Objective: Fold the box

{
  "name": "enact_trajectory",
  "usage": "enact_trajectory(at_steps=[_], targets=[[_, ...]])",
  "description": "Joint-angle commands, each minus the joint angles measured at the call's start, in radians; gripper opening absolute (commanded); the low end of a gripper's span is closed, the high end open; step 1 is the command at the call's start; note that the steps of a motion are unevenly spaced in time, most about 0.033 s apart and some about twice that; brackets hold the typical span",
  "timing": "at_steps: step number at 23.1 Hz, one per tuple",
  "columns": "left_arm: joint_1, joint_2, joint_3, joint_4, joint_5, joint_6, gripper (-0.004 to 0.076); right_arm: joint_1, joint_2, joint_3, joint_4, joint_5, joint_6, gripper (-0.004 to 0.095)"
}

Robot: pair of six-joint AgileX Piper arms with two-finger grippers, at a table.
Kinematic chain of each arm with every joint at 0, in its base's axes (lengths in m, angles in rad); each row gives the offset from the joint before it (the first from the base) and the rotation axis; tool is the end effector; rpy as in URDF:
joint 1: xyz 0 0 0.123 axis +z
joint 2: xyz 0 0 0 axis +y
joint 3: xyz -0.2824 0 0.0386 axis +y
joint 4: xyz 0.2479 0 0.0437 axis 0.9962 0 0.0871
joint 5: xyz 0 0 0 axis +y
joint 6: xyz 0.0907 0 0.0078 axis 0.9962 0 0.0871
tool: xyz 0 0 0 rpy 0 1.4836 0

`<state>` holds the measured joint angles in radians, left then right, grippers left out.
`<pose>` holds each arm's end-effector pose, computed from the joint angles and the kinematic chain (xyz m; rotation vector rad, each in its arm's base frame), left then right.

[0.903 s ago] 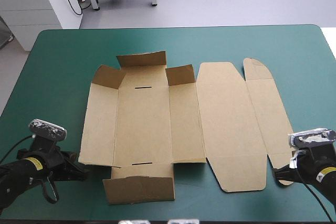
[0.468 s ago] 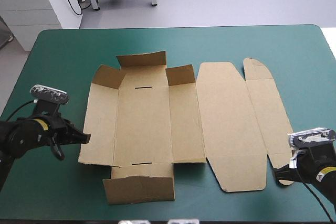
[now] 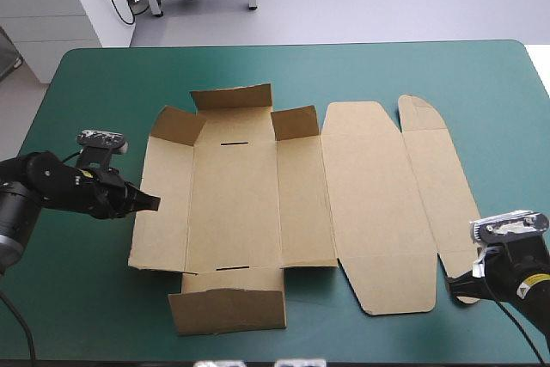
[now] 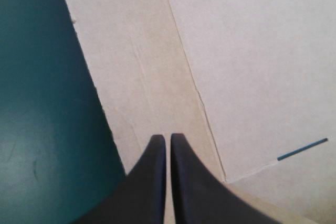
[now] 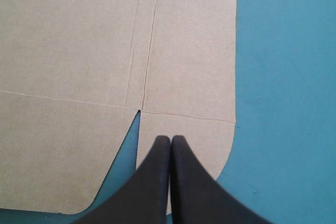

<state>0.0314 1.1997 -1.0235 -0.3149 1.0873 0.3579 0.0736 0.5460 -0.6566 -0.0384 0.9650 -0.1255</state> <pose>0.2212 -0.0180 0.3196 0.3147 2.6643 -0.3048 0.0857 0.0034 0.3102 -0.2422 2.3258 -0.0735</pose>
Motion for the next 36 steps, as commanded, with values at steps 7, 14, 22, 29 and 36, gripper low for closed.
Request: enact_trajectory(at_steps=[7,14,22,29,36], targets=[[0.422,0.003,-0.033,-0.223,0.202,0.237,0.0016,-0.009,0.003,-0.026,-0.01,-0.055,-0.014,-0.002],[0.469,0.003,-0.033,-0.211,0.191,0.218,0.002,-0.009,0.003,-0.026,-0.01,-0.055,-0.016,-0.0021],[0.469,0.015,0.08,-0.289,0.197,0.222,0.0502,-0.009,0.003,-0.026,-0.01,-0.054,-0.016,-0.0021],[0.467,0.159,0.159,-0.437,0.171,0.314,0.051,-0.009,0.003,-0.026,-0.001,-0.052,-0.016,-0.0021],[0.41,0.268,0.159,-0.492,0.184,0.363,0.051,-0.009,0.003,-0.026,-0.001,-0.05,-0.016,-0.0021]])
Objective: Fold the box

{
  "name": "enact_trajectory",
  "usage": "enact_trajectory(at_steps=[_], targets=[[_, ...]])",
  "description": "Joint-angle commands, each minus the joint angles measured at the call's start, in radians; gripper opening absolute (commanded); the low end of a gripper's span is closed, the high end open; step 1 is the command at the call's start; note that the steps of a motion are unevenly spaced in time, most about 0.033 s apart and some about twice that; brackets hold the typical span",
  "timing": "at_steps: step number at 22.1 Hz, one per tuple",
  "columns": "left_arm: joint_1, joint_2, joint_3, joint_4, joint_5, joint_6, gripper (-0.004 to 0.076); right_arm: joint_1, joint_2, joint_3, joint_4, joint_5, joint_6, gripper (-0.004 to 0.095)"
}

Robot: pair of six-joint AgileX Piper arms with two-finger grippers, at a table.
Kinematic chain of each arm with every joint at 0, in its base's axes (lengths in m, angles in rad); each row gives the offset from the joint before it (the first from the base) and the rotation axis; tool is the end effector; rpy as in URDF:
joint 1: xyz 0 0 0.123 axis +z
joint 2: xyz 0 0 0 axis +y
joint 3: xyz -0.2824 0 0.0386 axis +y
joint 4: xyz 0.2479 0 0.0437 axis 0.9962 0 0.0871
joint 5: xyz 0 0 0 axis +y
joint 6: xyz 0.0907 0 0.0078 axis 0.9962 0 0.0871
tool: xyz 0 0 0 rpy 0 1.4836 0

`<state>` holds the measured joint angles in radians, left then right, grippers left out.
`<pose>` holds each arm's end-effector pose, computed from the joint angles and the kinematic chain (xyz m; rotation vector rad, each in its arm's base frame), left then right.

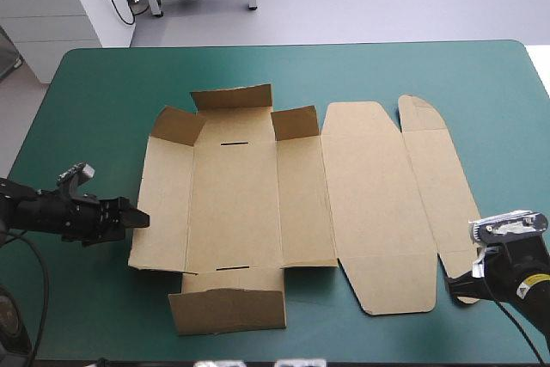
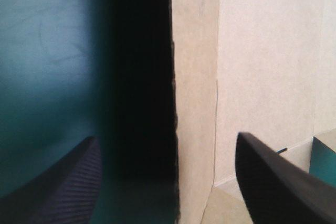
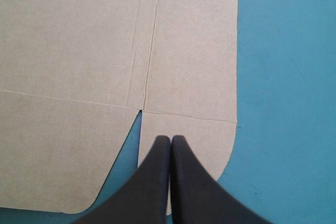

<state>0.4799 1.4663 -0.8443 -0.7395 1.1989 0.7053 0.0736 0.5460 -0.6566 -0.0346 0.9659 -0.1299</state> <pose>0.2324 0.0565 0.2282 -0.1543 2.7527 -0.9120 0.0856 0.0037 0.3101 -0.2465 2.3263 -0.0710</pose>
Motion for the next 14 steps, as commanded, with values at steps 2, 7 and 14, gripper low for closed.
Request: enact_trajectory(at_steps=[2,7,14], targets=[[-0.076,0.018,-0.02,-0.067,0.066,0.015,0.051,-0.009,0.003,-0.026,-0.005,-0.051,-0.012,-0.0021],[-0.162,0.037,-0.02,-0.091,0.0,-0.002,0.051,-0.009,0.003,-0.026,-0.005,-0.038,-0.012,-0.0021],[-0.2,0.062,-0.02,-0.089,-0.053,-0.067,0.0275,-0.009,0.003,-0.026,-0.006,-0.034,-0.012,-0.0021]])
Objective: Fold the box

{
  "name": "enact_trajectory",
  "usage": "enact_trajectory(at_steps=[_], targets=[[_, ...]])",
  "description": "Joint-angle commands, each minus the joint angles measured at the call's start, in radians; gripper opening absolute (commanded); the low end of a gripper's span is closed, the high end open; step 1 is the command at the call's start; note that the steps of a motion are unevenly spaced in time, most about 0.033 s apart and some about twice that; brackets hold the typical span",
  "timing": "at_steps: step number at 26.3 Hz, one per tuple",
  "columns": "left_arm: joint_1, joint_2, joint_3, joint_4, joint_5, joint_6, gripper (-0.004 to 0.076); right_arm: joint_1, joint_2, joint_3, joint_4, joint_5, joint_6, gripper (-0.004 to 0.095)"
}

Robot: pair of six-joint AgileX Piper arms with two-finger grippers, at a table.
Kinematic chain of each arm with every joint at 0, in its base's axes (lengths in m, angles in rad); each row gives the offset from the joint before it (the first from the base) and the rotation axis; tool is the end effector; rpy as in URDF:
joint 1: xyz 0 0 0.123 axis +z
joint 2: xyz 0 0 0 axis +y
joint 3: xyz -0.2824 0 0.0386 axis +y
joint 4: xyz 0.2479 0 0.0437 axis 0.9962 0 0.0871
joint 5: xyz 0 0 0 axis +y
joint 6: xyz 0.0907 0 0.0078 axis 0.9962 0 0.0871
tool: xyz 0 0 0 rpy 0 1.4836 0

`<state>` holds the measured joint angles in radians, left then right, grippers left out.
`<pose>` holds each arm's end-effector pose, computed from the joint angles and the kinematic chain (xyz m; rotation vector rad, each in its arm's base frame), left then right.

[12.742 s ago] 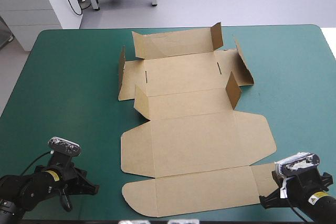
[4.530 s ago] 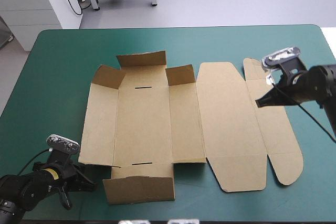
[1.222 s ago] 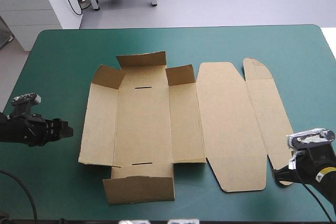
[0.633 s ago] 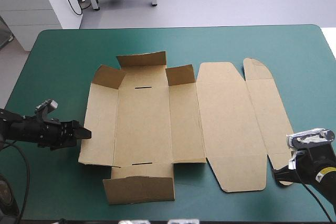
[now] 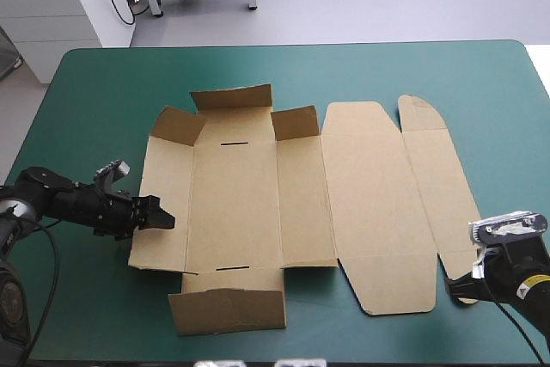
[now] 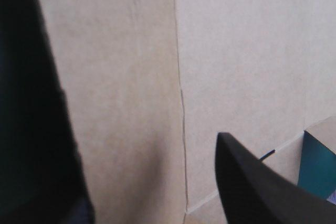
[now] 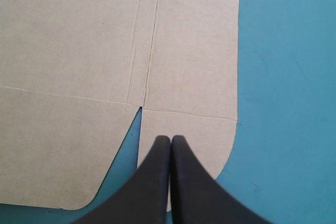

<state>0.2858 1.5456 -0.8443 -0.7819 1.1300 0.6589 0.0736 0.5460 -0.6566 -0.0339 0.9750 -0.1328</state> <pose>0.2534 0.0139 0.2096 -0.0528 2.8160 -0.9868 0.0850 0.0037 0.3095 -0.2504 2.3351 -0.0714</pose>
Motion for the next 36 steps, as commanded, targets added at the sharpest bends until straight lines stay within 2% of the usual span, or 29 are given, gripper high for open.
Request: enact_trajectory(at_steps=[1,2,3,4,5,7,12,17,20,24,29,36], targets=[[-0.006,-0.009,-0.02,-0.047,0.016,-0.028,0.0228,-0.009,0.003,-0.026,-0.007,-0.038,-0.009,-0.0021],[-0.006,-0.002,-0.02,-0.049,0.014,-0.038,0.0131,-0.009,0.003,-0.026,-0.007,-0.036,-0.009,-0.0021],[-0.006,0.002,-0.02,-0.052,0.016,-0.038,0.0083,-0.009,0.003,-0.026,-0.007,-0.034,-0.009,-0.0021],[-0.007,0.005,-0.02,-0.052,0.016,-0.038,0.0001,-0.009,0.003,-0.026,-0.007,-0.034,-0.009,-0.0021],[-0.007,0.005,-0.02,-0.052,0.016,-0.038,-0.0006,-0.009,0.003,-0.026,-0.007,-0.034,-0.009,-0.0021],[-0.007,0.005,-0.02,-0.05,0.016,-0.036,-0.0008,-0.009,0.003,-0.026,-0.007,-0.036,-0.009,-0.0021],[-0.007,0.005,-0.02,-0.145,0.012,0.131,-0.0008,-0.009,0.003,-0.026,-0.007,-0.036,-0.009,-0.0021],[-0.007,0.003,-0.053,-0.154,0.035,0.172,-0.0008,-0.009,0.003,-0.026,-0.007,-0.038,-0.013,-0.0021],[-0.007,-0.008,-0.117,-0.156,0.084,0.178,-0.0008,-0.009,0.003,-0.026,-0.009,-0.041,-0.013,-0.0021],[-0.035,-0.047,-0.265,-0.127,0.13,0.15,-0.0008,-0.009,0.003,-0.026,-0.011,-0.049,-0.013,-0.0021],[-0.174,-0.065,-0.541,0.088,0.156,0.05,-0.0008,-0.009,0.003,-0.026,-0.007,-0.082,-0.013,-0.0021],[-0.458,-0.037,-0.876,0.374,0.047,0.01,-0.0008,-0.009,0.003,-0.026,-0.007,-0.087,-0.013,-0.0021]])
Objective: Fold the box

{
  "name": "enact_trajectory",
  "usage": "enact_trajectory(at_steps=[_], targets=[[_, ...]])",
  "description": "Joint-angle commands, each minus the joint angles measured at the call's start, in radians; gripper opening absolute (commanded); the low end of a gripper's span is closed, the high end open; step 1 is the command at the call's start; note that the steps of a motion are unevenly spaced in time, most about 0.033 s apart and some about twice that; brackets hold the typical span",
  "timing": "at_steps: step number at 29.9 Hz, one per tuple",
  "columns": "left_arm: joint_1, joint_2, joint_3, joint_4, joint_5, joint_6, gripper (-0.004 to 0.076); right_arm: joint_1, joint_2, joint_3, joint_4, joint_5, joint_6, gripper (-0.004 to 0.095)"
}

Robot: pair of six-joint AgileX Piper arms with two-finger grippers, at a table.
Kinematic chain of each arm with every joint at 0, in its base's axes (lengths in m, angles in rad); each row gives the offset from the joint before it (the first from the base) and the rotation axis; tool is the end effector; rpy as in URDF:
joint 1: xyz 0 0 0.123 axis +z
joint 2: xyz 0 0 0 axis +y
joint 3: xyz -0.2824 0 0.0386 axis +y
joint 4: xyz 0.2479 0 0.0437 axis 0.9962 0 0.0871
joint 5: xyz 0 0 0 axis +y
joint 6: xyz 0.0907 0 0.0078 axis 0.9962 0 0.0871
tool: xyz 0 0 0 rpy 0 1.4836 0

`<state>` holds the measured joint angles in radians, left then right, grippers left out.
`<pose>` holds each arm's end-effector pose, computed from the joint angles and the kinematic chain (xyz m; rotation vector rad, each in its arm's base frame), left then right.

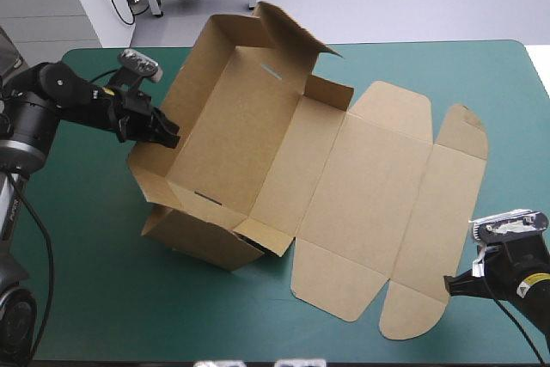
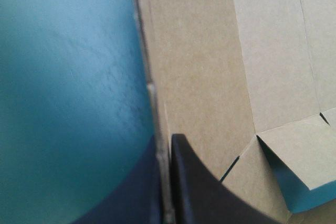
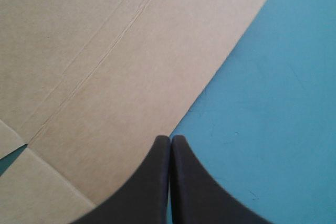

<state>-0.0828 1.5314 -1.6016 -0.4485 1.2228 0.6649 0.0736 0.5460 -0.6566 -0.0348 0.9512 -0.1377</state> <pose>0.3102 -0.0630 0.3963 0.8641 2.3567 -0.3778 0.0865 0.0038 0.3111 -0.2543 2.3108 -0.0754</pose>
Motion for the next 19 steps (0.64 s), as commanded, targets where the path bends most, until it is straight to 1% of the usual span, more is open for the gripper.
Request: enact_trajectory(at_steps=[1,4,6,9,10,13,16,19], targets=[[-0.128,-0.009,-0.154,0.075,-0.048,0.004,-0.0008,-0.009,0.003,-0.026,-0.006,-0.065,-0.008,-0.0021],[-0.237,0.034,-0.223,0.215,-0.056,0.009,-0.0008,-0.009,0.003,-0.026,-0.006,-0.068,-0.008,-0.0021],[-0.314,0.053,-0.23,0.31,-0.087,0.034,-0.0008,-0.009,0.003,-0.026,-0.006,-0.063,-0.008,-0.0021],[-0.407,0.079,-0.228,0.418,-0.166,0.046,-0.0008,-0.009,0.003,-0.026,-0.006,-0.052,-0.008,-0.0021],[-0.448,0.092,-0.228,0.468,-0.213,0.046,-0.0008,-0.009,0.003,-0.026,-0.006,-0.052,-0.008,-0.0021],[-0.527,0.12,-0.224,0.592,-0.302,0.046,-0.0008,-0.009,0.003,-0.026,-0.006,-0.051,-0.008,-0.0021],[-0.587,0.137,-0.224,0.685,-0.31,0.042,-0.0008,-0.009,0.003,-0.026,-0.012,-0.051,-0.008,-0.0021],[-0.6,0.135,-0.22,0.701,-0.309,0.042,-0.0008,-0.009,0.003,-0.026,-0.011,-0.051,-0.008,-0.0021]])
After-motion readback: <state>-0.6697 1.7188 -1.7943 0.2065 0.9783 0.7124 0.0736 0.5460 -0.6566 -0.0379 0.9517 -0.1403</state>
